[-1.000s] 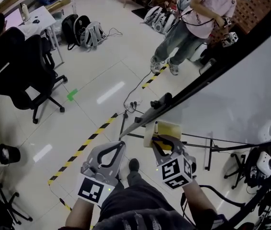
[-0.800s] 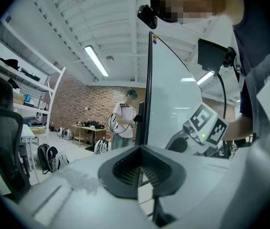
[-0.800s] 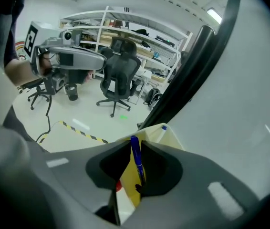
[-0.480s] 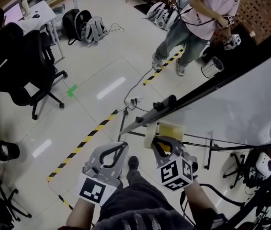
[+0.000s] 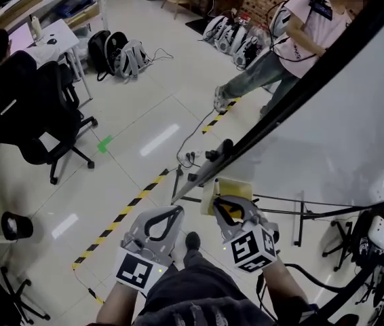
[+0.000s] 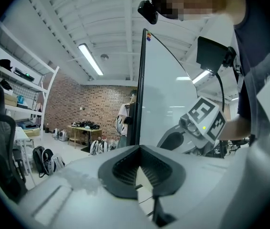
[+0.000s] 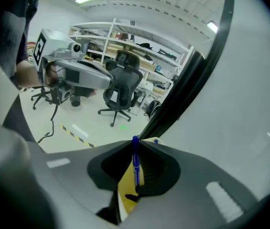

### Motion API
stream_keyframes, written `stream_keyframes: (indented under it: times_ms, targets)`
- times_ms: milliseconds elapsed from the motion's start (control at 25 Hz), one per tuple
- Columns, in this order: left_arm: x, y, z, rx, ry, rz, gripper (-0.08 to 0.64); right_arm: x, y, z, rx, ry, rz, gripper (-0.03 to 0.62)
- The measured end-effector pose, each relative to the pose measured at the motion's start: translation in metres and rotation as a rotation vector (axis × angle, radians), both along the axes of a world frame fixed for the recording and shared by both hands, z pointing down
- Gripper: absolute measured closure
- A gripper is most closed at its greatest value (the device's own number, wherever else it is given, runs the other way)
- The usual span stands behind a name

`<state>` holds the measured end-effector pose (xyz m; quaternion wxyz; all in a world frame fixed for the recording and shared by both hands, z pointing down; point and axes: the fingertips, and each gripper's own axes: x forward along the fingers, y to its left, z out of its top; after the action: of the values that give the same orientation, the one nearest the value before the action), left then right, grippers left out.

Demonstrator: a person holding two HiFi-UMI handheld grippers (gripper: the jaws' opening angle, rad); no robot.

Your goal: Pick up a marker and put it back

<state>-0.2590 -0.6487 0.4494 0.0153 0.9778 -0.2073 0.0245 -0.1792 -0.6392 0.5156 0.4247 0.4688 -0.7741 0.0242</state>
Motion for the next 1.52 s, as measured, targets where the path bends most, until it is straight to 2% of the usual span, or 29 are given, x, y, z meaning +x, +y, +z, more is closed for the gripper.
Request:
stream_keyframes:
  times_ms: [360,520,800,1040,1120,1280,1520]
  targets:
    - [-0.002,0.019,-0.038,0.027,0.016,-0.016,0.557,-0.005,0.013,-0.066,0.174,-0.084,0.013,0.548]
    - [-0.008,0.022,-0.062,0.035,0.009,-0.036,0.557,-0.016,0.020,-0.108,0.267,-0.157,0.005,0.548]
    - [-0.025,0.028,-0.115,0.118,0.043,-0.101,0.557,-0.034,0.040,-0.174,0.428,-0.291,-0.037,0.548]
    - [-0.040,0.044,-0.121,0.126,0.027,-0.139,0.558,-0.047,0.060,-0.178,0.430,-0.339,-0.063,0.548]
    - [-0.035,0.051,-0.120,0.108,0.048,-0.140,0.558,-0.045,0.064,-0.175,0.420,-0.355,-0.069,0.548]
    - [-0.020,0.072,-0.121,0.116,0.027,-0.158,0.557,-0.034,0.079,-0.182,0.427,-0.406,-0.107,0.548]
    - [0.011,0.111,-0.142,0.146,-0.004,-0.254,0.557,0.001,0.120,-0.204,0.441,-0.490,-0.220,0.548]
